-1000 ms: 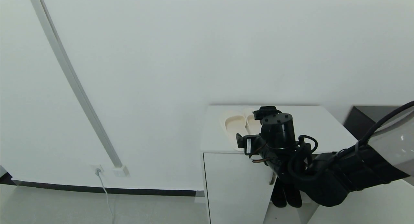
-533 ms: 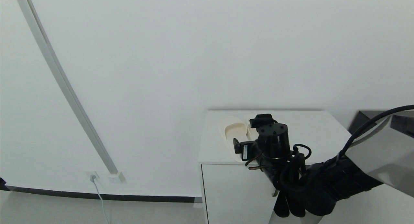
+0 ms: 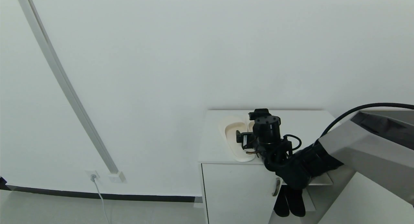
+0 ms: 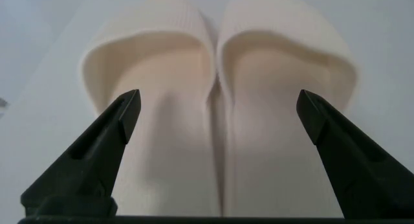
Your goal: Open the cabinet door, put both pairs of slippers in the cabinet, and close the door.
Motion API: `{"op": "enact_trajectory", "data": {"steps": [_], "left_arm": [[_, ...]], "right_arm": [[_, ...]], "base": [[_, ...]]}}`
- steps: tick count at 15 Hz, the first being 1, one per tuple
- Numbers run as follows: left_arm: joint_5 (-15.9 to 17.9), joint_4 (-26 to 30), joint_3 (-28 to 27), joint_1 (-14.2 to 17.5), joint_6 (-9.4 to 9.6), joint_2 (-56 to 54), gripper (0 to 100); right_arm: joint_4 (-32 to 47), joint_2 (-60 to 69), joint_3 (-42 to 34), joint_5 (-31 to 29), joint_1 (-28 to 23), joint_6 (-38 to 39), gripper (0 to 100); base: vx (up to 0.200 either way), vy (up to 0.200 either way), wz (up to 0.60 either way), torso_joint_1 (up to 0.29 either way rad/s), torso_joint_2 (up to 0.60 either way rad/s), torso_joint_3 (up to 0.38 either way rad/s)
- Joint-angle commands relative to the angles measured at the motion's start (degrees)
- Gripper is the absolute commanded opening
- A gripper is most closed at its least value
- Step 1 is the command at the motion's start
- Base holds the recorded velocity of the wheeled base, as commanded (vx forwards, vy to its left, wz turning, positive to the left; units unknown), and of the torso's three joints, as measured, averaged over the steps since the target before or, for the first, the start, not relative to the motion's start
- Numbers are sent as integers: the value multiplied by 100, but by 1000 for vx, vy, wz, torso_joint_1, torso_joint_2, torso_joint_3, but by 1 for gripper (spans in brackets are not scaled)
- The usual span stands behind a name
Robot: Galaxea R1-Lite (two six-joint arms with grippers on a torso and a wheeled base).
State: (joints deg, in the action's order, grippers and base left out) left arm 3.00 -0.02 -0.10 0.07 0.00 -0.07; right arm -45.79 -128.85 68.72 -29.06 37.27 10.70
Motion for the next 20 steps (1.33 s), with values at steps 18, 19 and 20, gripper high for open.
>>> {"op": "enact_trajectory", "data": {"steps": [18, 19, 20], "left_arm": [[-19, -6, 1, 1, -18, 7, 0], [-19, -6, 1, 1, -18, 7, 0], [-19, -6, 1, 1, -26, 7, 0]], "right_arm": [[984, -887, 1812, 208, -281, -86, 0], [975, -878, 1803, 208, -281, -86, 0], [966, -878, 1794, 208, -281, -86, 0]], "base": [[0, 0, 0, 0, 0, 0], [0, 0, 0, 0, 0, 0], [0, 0, 0, 0, 0, 0]]}}
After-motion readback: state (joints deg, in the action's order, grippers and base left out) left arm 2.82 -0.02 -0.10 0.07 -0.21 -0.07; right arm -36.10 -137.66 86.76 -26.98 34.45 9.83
